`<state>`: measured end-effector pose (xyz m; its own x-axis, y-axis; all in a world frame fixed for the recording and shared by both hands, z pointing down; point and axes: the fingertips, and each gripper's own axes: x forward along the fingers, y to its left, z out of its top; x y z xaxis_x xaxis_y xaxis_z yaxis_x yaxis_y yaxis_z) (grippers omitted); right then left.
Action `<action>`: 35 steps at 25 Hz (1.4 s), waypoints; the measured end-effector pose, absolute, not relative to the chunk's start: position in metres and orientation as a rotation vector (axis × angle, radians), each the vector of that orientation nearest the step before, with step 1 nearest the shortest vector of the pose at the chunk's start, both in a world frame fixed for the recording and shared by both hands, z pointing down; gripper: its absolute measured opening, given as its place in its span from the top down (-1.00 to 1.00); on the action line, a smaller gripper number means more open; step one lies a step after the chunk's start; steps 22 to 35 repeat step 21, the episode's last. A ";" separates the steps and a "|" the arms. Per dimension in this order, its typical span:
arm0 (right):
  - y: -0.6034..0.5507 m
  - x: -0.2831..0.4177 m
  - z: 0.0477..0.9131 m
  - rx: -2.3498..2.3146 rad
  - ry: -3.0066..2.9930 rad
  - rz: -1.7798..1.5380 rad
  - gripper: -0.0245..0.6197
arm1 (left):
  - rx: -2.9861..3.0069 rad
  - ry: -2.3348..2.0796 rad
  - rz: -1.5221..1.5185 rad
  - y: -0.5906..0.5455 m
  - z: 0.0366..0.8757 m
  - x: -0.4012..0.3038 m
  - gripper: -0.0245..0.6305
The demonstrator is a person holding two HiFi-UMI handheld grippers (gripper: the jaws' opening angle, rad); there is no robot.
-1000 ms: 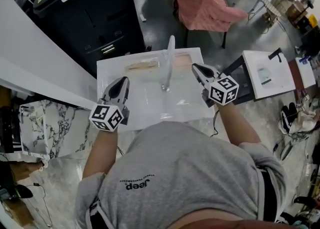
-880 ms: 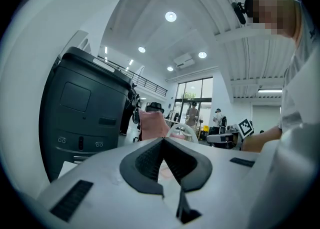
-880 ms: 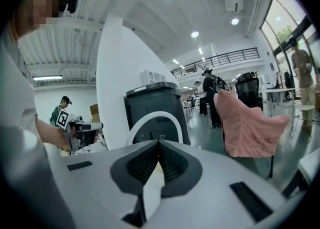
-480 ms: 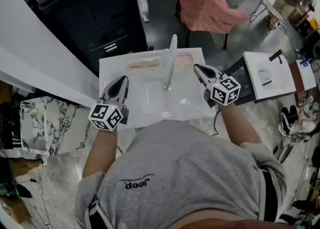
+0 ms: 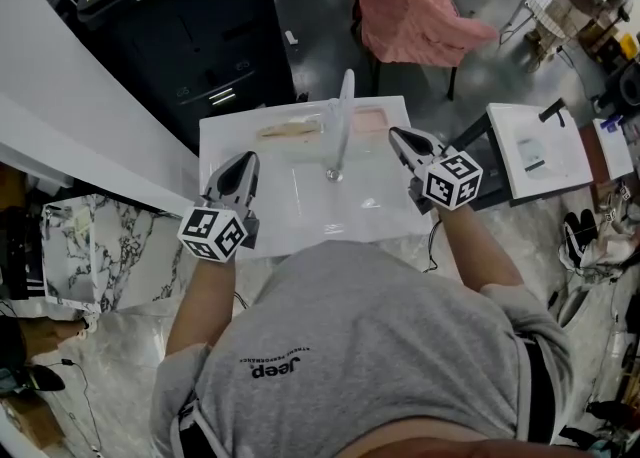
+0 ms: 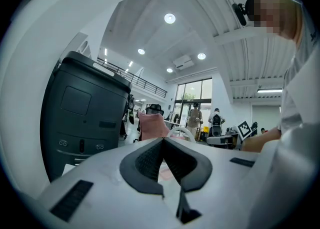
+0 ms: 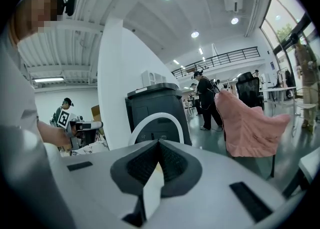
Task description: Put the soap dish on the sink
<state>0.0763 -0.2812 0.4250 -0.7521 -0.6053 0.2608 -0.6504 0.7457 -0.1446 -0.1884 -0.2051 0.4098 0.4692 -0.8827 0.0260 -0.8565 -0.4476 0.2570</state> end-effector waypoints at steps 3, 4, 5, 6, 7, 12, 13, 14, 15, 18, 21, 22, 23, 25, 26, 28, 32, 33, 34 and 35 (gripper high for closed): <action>-0.280 0.077 0.424 0.997 -2.747 0.318 0.77 | 2.482 -1.498 -0.168 -0.204 0.409 -0.188 0.88; -0.279 0.077 0.423 0.997 -2.747 0.315 0.77 | 2.482 -1.497 -0.169 -0.204 0.409 -0.188 0.88; -0.280 0.077 0.423 0.997 -2.747 0.312 0.77 | 2.482 -1.497 -0.170 -0.204 0.409 -0.187 0.88; -0.280 0.077 0.423 0.998 -2.746 0.309 0.77 | 2.483 -1.497 -0.170 -0.204 0.409 -0.187 0.88; -0.281 0.077 0.423 0.998 -2.745 0.307 0.77 | 2.485 -1.497 -0.170 -0.205 0.409 -0.186 0.88; -0.282 0.077 0.422 0.992 -2.744 0.292 0.77 | 2.492 -1.495 -0.166 -0.205 0.409 -0.184 0.88; -0.282 0.077 0.422 0.991 -2.745 0.289 0.77 | 2.493 -1.495 -0.165 -0.205 0.409 -0.184 0.88; -0.282 0.077 0.422 0.991 -2.745 0.288 0.77 | 2.493 -1.496 -0.165 -0.205 0.409 -0.184 0.88; -0.283 0.077 0.422 0.990 -2.746 0.286 0.77 | 2.493 -1.496 -0.164 -0.205 0.410 -0.183 0.88; -0.283 0.077 0.422 0.990 -2.746 0.285 0.77 | 2.493 -1.494 -0.163 -0.206 0.410 -0.183 0.88; -0.283 0.076 0.422 0.991 -2.747 0.285 0.77 | 2.490 -1.495 -0.165 -0.205 0.410 -0.184 0.88; -0.283 0.076 0.422 0.991 -2.747 0.285 0.77 | 2.490 -1.495 -0.165 -0.205 0.410 -0.184 0.88; -0.283 0.076 0.422 0.991 -2.747 0.285 0.77 | 2.490 -1.495 -0.165 -0.205 0.410 -0.184 0.88; -0.283 0.076 0.422 0.991 -2.747 0.285 0.77 | 2.490 -1.495 -0.165 -0.205 0.410 -0.184 0.88; -0.283 0.076 0.422 0.991 -2.747 0.285 0.77 | 2.490 -1.495 -0.165 -0.205 0.410 -0.184 0.88; -0.283 0.076 0.422 0.991 -2.747 0.285 0.77 | 2.490 -1.495 -0.165 -0.205 0.410 -0.184 0.88; -0.283 0.076 0.422 0.991 -2.747 0.285 0.77 | 2.490 -1.495 -0.165 -0.205 0.410 -0.184 0.88; -0.283 0.076 0.422 0.991 -2.747 0.285 0.77 | 2.490 -1.495 -0.165 -0.205 0.410 -0.184 0.88; -0.283 0.076 0.422 0.991 -2.747 0.285 0.77 | 2.490 -1.495 -0.165 -0.205 0.410 -0.184 0.88; -0.283 0.076 0.422 0.991 -2.747 0.285 0.77 | 2.490 -1.495 -0.165 -0.205 0.410 -0.184 0.88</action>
